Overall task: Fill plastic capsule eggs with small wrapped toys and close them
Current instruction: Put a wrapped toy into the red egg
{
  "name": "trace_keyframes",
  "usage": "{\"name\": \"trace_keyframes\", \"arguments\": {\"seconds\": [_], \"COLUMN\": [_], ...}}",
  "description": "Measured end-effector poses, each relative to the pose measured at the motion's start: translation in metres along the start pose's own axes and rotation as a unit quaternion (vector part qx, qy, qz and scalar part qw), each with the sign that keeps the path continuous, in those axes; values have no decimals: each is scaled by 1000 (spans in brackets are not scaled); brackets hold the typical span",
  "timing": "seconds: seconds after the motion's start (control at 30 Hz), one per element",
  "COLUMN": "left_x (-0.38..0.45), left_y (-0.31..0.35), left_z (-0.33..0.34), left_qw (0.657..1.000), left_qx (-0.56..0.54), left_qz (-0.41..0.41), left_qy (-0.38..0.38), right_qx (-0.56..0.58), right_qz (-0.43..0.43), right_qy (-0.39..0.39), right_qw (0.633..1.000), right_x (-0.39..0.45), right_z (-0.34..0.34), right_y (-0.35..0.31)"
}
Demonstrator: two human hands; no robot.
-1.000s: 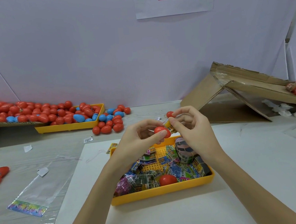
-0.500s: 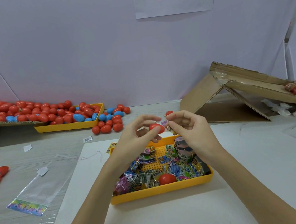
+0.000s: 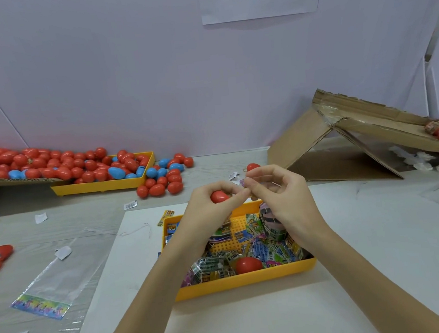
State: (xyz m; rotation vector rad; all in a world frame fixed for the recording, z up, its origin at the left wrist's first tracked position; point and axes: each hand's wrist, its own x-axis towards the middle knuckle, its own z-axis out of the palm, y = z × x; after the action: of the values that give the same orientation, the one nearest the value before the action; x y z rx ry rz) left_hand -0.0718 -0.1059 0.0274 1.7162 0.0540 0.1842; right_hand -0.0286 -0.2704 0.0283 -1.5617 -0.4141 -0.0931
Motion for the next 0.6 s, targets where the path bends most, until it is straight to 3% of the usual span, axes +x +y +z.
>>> {"name": "trace_keyframes", "arguments": {"seconds": [0.13, 0.27, 0.6], "left_x": [1, 2, 3], "left_y": [1, 1, 1], "left_z": [-6, -12, -17], "left_qw": [999, 998, 997], "left_qx": [-39, -7, 48], "left_qz": [-10, 11, 39], "left_qy": [29, 57, 46], "right_qx": [4, -71, -131], "right_qz": [1, -32, -45], "right_qy": [-24, -43, -58], "right_qw": [1000, 996, 989], "right_x": [2, 3, 5], "right_z": [-1, -3, -2], "right_y": [-1, 0, 5]}}
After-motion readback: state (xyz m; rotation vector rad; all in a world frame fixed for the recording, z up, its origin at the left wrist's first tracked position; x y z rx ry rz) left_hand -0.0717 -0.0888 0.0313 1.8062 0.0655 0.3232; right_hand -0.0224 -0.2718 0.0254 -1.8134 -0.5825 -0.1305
